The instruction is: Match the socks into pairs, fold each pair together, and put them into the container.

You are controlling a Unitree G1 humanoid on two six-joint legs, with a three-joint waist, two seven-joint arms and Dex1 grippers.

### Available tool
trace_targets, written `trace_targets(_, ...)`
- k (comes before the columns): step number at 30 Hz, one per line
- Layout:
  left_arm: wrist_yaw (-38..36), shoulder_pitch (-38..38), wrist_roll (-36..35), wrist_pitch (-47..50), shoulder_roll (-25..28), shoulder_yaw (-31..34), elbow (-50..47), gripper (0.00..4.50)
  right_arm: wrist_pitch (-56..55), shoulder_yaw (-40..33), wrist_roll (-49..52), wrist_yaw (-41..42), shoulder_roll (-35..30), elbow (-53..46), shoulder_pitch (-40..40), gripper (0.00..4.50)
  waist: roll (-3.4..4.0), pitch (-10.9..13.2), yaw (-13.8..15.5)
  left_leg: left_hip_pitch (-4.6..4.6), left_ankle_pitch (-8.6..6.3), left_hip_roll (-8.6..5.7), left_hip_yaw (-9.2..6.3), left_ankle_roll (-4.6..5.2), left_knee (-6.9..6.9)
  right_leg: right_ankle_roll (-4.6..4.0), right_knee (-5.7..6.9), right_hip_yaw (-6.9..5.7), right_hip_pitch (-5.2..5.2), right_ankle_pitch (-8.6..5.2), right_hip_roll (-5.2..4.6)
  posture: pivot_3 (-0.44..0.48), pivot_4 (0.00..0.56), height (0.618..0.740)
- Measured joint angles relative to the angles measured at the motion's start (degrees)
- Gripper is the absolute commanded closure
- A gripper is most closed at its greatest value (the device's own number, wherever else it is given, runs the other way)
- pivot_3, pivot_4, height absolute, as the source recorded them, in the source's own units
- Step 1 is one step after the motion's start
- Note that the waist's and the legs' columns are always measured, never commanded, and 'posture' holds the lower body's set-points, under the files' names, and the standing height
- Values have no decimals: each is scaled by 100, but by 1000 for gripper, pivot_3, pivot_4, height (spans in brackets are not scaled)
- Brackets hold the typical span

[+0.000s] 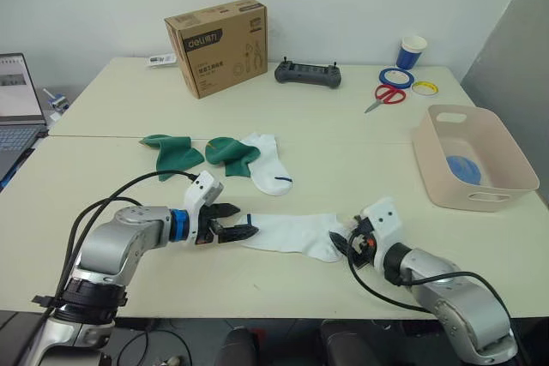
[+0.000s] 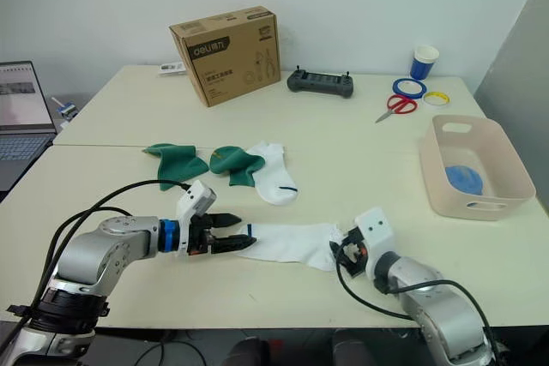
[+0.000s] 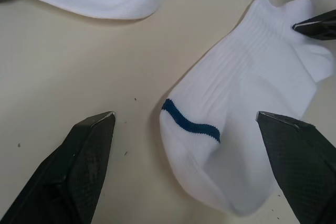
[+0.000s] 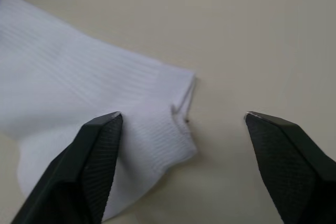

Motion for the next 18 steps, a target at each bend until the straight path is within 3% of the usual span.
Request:
trace_targets(8, 17, 146, -51, 316, 108, -43, -166, 3324, -24, 191, -97, 121, -79, -44, 9, 4456, -1, -4, -9, 2, 0, 0, 0, 0, -1, 0, -1, 0, 2, -1, 0, 0, 150, 723)
trace_targets(12, 3, 238, -125, 447, 196, -70, -261, 4460, -21, 192, -99, 167, -93, -74, 12, 4500, -2, -4, -9, 2, 0, 0, 0, 0, -1, 0, -2, 0, 2, -1, 0, 0, 150, 723)
trace_targets(18, -40, 571, -419, 599, 384, 122, -495, 4460, 94, 158, 25, 273, -173, -503, 241, 4500, -2, -4, -15, 2, 0, 3, -2, 0, -5, -4, -1, -2, -1, -3, 1, 0, 150, 723)
